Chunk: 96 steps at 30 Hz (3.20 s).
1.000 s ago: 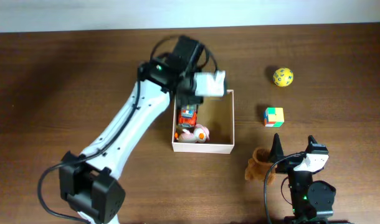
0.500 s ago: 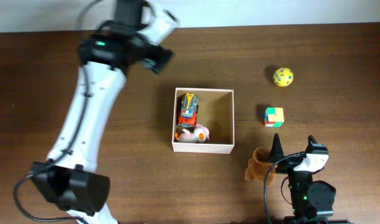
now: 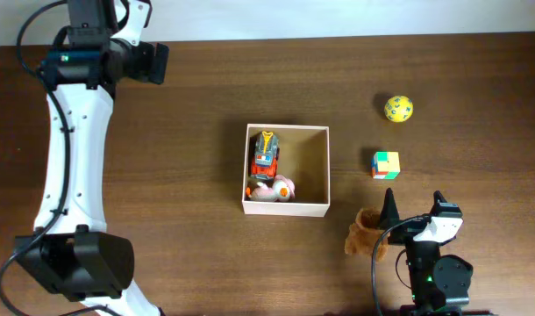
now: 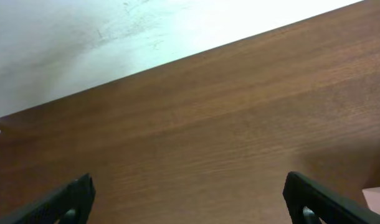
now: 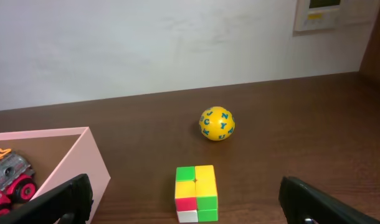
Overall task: Pack container
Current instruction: 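Open the left gripper and raise it back to the left rest pose, then move the right gripper forward over the 2x2 colour cube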
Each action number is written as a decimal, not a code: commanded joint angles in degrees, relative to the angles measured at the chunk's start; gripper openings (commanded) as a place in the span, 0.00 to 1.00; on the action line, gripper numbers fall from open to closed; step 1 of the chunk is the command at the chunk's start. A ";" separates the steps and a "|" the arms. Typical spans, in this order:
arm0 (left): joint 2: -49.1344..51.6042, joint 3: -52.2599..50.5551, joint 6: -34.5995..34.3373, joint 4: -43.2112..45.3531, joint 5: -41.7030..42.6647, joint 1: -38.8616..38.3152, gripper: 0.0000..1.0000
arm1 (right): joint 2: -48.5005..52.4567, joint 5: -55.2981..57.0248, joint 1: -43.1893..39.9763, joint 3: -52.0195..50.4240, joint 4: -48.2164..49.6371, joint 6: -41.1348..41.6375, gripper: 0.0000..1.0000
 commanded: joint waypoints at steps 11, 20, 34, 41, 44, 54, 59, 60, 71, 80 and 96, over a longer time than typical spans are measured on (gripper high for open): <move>-0.35 1.05 -1.38 -0.33 -0.20 -0.11 0.99 | -0.59 -0.09 -0.37 -0.52 -0.04 0.20 0.99; -0.35 1.05 -1.38 -0.31 -0.20 -0.11 0.99 | -0.59 -0.04 -0.37 -0.52 -0.04 0.20 0.99; -0.35 1.05 -1.38 -0.33 -0.20 -0.55 0.99 | 4.61 9.29 -0.37 8.24 3.13 2.40 0.99; -0.35 1.05 -1.38 -0.33 -0.20 -0.48 0.99 | 29.68 9.81 -0.42 32.11 -4.44 2.43 0.99; -0.35 1.05 -1.38 -0.33 -0.20 -0.50 0.99 | 41.86 9.57 -0.42 46.18 -15.56 2.43 0.99; -0.35 1.05 -1.38 -0.33 -0.20 -0.50 0.99 | 70.38 0.09 -0.39 84.67 -45.27 2.45 0.99; -0.35 1.05 -1.38 -0.33 -0.20 -0.37 0.99 | 71.63 -1.60 -0.42 86.27 -49.33 1.70 0.99; -0.35 1.05 -1.38 -0.33 -0.22 -0.37 0.99 | 71.67 -1.60 -0.42 86.27 -49.96 1.73 0.99; -0.35 1.05 -1.38 -0.33 -0.20 -0.39 0.99 | 77.81 0.35 -0.42 86.16 -56.87 0.17 0.76; -0.35 1.05 -1.38 -0.33 -0.22 -0.39 0.99 | 91.91 1.68 -0.42 86.16 -58.38 -1.36 0.74; -0.35 1.05 -1.36 -0.33 -0.20 -0.39 0.99 | 103.03 2.32 -0.42 86.14 -56.81 -5.42 0.76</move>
